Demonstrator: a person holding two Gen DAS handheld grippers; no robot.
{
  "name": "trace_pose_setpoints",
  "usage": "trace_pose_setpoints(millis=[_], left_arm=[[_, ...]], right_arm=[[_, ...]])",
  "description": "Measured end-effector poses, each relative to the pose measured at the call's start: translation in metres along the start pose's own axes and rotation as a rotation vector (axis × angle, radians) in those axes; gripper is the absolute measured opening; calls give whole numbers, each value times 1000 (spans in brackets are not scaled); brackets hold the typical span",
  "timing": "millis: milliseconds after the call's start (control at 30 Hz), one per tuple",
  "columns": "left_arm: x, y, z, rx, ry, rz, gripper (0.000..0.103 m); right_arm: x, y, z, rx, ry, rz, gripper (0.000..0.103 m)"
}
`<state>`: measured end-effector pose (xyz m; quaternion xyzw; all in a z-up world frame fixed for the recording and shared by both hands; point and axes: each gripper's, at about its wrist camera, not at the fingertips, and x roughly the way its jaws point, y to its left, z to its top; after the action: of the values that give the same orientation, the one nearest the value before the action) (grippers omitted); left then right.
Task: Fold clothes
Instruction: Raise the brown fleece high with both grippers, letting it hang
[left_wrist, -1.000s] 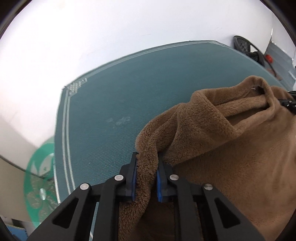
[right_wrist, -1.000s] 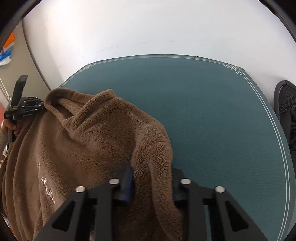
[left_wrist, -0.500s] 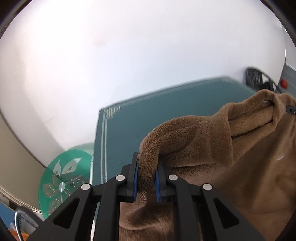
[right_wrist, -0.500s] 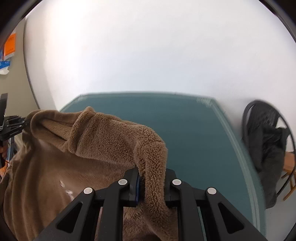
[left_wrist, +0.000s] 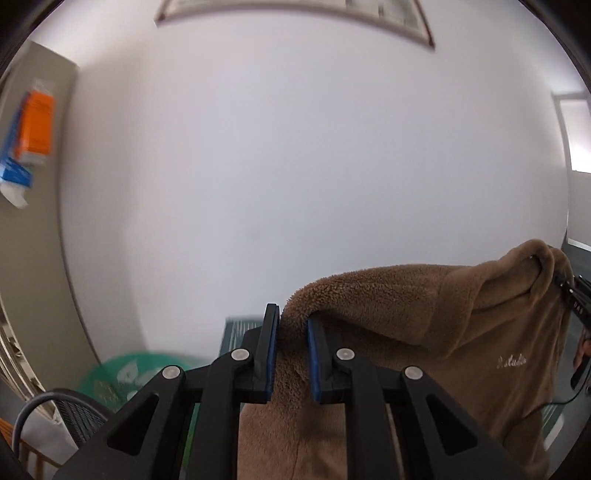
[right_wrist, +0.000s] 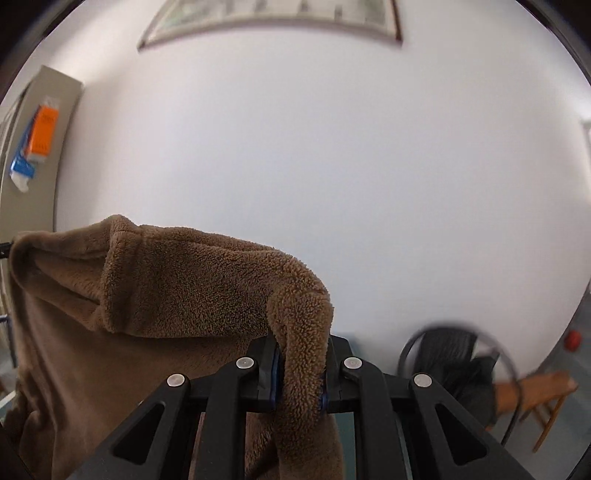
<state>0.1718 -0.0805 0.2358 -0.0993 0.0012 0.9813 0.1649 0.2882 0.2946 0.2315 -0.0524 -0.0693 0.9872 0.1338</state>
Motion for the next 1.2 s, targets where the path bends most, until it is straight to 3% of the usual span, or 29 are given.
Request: trace_pose_setpoints(millis=[233,400,433,533,600,700,800,867,933,1033,1133,1200], left_arm=[[-148,-16,43,-52,-373,-13,16],[-234,-23,60,-52,-622,25,17],[-247,-24,62,-59,-643,28,17],[-272,-7,66,-136,-750,162,17],[-268,30,67,-226,-788,197,17],[-242,57,75,-252,-706,127,17],[-220,39,71,-189,-576,48,17],[-202,18,55,-112,-503,2,17],[-187,-7,36,-53,-429,-77,17],[-151,-49,-6,19,-263,-271,17],[-119,-83,-57,83,-126,-418,17],[-99,-97,-90,110,-52,-505,25]], right_arm=[[-115,-4,65,-32,-433,-185,16],[-183,6,96,-94,-694,-309,16],[-192,8,101,-110,-721,-320,16],[-196,10,114,-186,-668,-271,16],[-202,6,112,-174,-671,-248,16],[-205,1,102,-104,-647,-216,16],[-210,21,96,-211,-598,-201,16],[-209,32,98,-216,-589,-177,16],[-204,45,101,-224,-600,-186,16],[-197,45,107,-216,-630,-195,16],[-202,53,112,-212,-662,-202,16],[-208,59,111,-215,-666,-204,16]])
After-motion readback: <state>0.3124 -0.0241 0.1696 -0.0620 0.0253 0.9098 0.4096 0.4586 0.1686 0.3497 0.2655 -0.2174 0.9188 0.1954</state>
